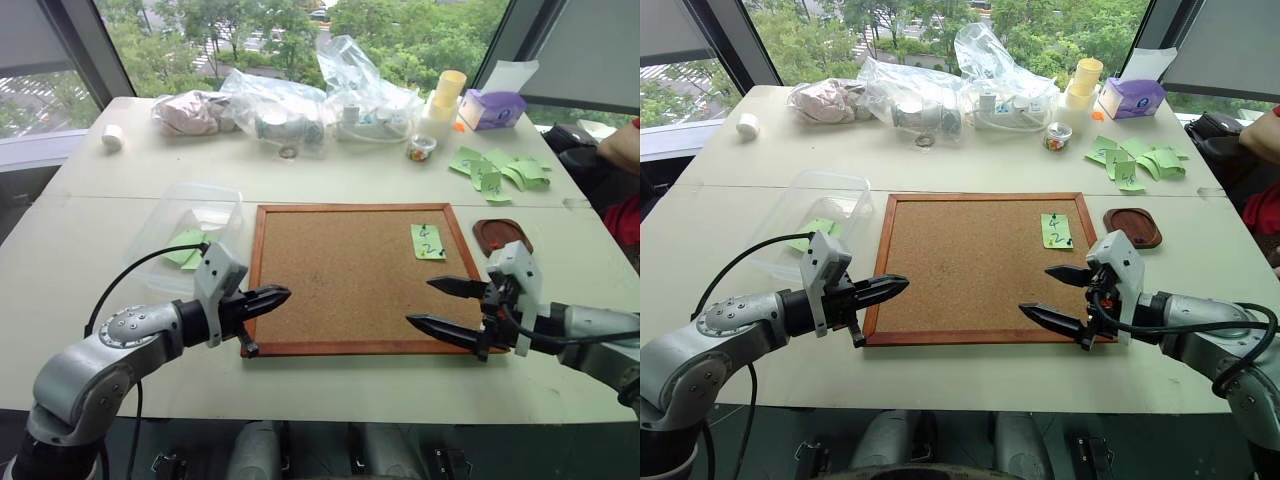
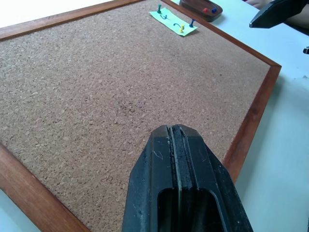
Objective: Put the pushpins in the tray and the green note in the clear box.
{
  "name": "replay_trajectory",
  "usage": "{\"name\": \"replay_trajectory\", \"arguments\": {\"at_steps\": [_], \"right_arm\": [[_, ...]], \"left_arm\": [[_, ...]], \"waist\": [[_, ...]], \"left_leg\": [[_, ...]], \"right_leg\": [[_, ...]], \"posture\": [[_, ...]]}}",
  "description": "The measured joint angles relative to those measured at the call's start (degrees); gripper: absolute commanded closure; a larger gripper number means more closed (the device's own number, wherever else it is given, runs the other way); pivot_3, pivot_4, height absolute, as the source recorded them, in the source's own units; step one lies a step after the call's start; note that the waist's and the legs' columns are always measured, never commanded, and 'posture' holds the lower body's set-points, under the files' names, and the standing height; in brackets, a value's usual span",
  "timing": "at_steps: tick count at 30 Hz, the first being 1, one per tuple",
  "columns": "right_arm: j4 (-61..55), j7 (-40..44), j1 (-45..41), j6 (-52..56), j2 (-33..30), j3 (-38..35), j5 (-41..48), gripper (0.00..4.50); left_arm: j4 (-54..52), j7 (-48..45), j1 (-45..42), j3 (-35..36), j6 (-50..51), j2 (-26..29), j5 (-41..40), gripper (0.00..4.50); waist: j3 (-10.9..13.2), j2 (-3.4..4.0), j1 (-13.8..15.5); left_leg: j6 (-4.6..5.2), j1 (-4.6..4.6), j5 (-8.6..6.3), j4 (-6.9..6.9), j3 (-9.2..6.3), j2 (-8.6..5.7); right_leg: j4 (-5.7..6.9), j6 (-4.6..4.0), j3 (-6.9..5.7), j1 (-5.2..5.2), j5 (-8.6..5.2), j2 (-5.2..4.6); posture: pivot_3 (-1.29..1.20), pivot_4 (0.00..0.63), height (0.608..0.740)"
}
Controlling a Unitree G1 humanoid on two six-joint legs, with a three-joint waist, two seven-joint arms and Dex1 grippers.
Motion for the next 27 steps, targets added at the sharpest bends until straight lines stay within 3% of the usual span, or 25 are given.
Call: {"name": "replay_trajectory", "arguments": {"at_steps": [17, 27], "right_arm": [[-2.5, -4.3, 1.1, 0.2, 1.0, 0.5, 0.3, 0.0], [-1.6, -8.6, -2.2, 4.7, 1.2, 0.5, 5.5, 0.0]], "left_arm": [[1.2, -1.4, -0.5, 0.0, 0.0, 1.1, -0.7, 4.42], [3.2, -1.8, -3.2, -2.6, -0.4, 0.4, 0.3, 4.42]], "waist": [[0.0, 0.0, 0.0], [0.0, 0.0, 0.0]], "left_leg": [[0.0, 0.0, 0.0, 0.0, 0.0, 0.0], [0.0, 0.0, 0.0, 0.0, 0.0, 0.0]], "right_leg": [[0.0, 0.0, 0.0, 0.0, 0.0, 0.0], [0.0, 0.0, 0.0, -0.01, 0.0, 0.02]], "posture": [[0.0, 0.15, 0.728], [0.0, 0.15, 0.728]]}}
